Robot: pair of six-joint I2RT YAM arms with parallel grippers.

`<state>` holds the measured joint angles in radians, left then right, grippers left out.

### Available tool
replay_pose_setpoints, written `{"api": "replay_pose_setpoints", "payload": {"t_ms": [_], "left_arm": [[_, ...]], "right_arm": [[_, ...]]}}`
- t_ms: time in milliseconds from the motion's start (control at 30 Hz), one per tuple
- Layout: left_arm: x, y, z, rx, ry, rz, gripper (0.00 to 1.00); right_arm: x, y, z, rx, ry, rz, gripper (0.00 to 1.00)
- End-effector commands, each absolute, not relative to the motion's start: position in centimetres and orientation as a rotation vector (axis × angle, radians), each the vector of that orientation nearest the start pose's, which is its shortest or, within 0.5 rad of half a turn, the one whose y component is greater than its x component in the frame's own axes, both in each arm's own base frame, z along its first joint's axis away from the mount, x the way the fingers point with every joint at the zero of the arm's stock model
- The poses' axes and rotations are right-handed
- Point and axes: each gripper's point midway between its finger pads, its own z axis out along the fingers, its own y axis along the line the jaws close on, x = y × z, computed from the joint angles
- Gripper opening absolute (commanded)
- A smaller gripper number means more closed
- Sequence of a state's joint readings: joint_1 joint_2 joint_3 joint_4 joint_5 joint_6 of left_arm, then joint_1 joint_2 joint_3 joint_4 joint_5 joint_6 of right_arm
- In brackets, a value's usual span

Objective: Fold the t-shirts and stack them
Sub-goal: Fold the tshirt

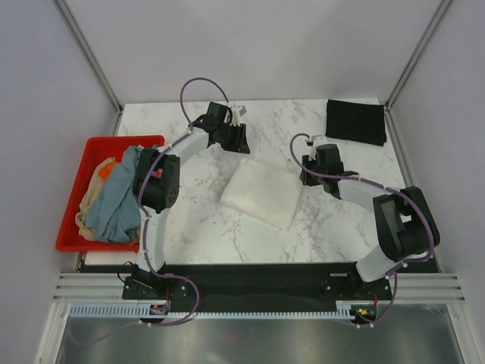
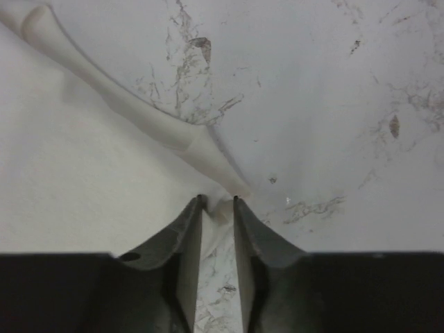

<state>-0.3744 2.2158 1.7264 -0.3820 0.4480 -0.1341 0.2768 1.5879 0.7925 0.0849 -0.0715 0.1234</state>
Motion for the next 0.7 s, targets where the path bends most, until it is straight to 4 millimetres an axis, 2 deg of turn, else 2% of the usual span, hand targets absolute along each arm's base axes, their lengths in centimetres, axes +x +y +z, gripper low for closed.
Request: {"api": "replay_pose_setpoints", "payload": {"t_ms": [0, 33, 67, 100, 133, 167, 200, 233, 300, 333, 400, 433, 500, 567, 600, 633, 667], "left_arm": [[49.6, -28.9, 11.0, 0.458, 2.293, -0.851, 0.45], [49.5, -28.9, 11.9, 0.450, 2.281, -0.870, 0.52], [49.4, -28.7, 13.7, 0.450, 2.251, -0.867, 0.53], [49.2, -28.5, 14.8, 0.445, 2.236, -0.860, 0.54], [48.8, -27.9, 15.0, 0.426, 2.245, -0.846, 0.55], [48.4, -27.6, 15.7, 0.416, 2.240, -0.837, 0.56], [47.8, -27.1, 18.0, 0.410, 2.202, -0.822, 0.56], [46.9, -26.3, 16.9, 0.357, 2.250, -0.793, 0.56], [45.1, -26.0, 17.4, 0.329, 2.264, -0.815, 0.56], [43.3, -25.8, 17.0, 0.320, 2.289, -0.814, 0.56], [41.5, -25.5, 16.0, 0.275, 2.336, -0.815, 0.56], [39.7, -25.4, 14.9, 0.249, 2.380, -0.831, 0.56], [38.0, -25.5, 13.6, 0.233, 2.427, -0.842, 0.56], [36.2, -25.5, 11.5, 0.245, 2.481, -0.811, 0.56], [35.9, -25.4, 10.7, 0.243, 2.499, -0.789, 0.57], [35.4, -24.9, 9.5, 0.225, 2.529, -0.762, 0.57], [35.2, -24.8, 8.9, 0.217, 2.546, -0.755, 0.57]], "right_arm": [[39.7, 11.6, 6.4, -0.078, 2.270, 0.233, 0.36], [39.4, 11.6, 6.6, -0.058, 2.278, 0.241, 0.42], [39.4, 11.8, 7.8, -0.009, 2.255, 0.267, 0.50], [39.2, 11.6, 8.1, 0.026, 2.256, 0.269, 0.53], [39.1, 11.6, 9.3, 0.060, 2.231, 0.284, 0.55], [38.9, 11.8, 9.7, 0.080, 2.226, 0.308, 0.58], [38.8, 12.3, 10.2, 0.113, 2.220, 0.355, 0.66], [38.5, 12.9, 10.6, 0.119, 2.216, 0.404, 0.68], [37.7, 13.1, 9.8, 0.136, 2.257, 0.429, 0.70], [37.8, 13.0, 9.6, 0.165, 2.263, 0.424, 0.70], [37.8, 12.5, 8.4, 0.202, 2.299, 0.393, 0.70], [37.8, 12.2, 7.7, 0.222, 2.314, 0.382, 0.69], [38.1, 11.5, 6.8, 0.264, 2.321, 0.377, 0.67], [37.6, 11.5, 4.9, 0.279, 2.368, 0.408, 0.60], [38.4, 11.2, 5.0, 0.285, 2.337, 0.419, 0.57], [38.3, 11.0, 4.1, 0.291, 2.346, 0.412, 0.54], [38.2, 10.7, 3.5, 0.299, 2.354, 0.410, 0.42]]}}
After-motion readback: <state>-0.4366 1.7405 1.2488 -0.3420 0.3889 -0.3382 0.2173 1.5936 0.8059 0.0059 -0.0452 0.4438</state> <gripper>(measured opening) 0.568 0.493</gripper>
